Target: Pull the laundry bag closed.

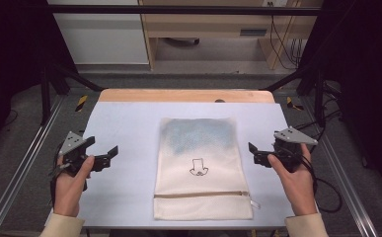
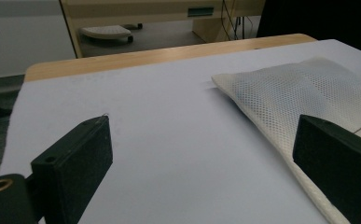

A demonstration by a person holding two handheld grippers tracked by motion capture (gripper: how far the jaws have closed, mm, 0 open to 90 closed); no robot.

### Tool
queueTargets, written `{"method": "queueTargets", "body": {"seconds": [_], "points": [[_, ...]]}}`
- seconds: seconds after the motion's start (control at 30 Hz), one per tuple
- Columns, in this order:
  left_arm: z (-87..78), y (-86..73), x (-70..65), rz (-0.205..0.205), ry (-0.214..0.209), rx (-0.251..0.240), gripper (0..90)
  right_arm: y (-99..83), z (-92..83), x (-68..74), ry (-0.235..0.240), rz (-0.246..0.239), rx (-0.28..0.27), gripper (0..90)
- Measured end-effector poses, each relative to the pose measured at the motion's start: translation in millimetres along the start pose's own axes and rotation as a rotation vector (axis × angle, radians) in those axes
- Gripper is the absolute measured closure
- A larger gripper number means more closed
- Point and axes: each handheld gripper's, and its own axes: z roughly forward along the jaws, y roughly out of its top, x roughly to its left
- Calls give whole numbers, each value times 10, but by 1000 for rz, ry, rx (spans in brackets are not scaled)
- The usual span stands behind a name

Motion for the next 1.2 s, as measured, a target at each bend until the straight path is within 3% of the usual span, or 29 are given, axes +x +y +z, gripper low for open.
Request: {"method": "queueTargets", "body": {"seconds": [0.27,0.63,1.2], "points": [[-88,-71,233,-18,51,-21,44,-186,-89,-256,-53,45,11,51],[-80,-204,368,7,97,-5,42,-463,-72,-447,-90,70,41,46],[32,-424,422,44,109,34,38,-709,-13,-513,-102,84,58,56]]}}
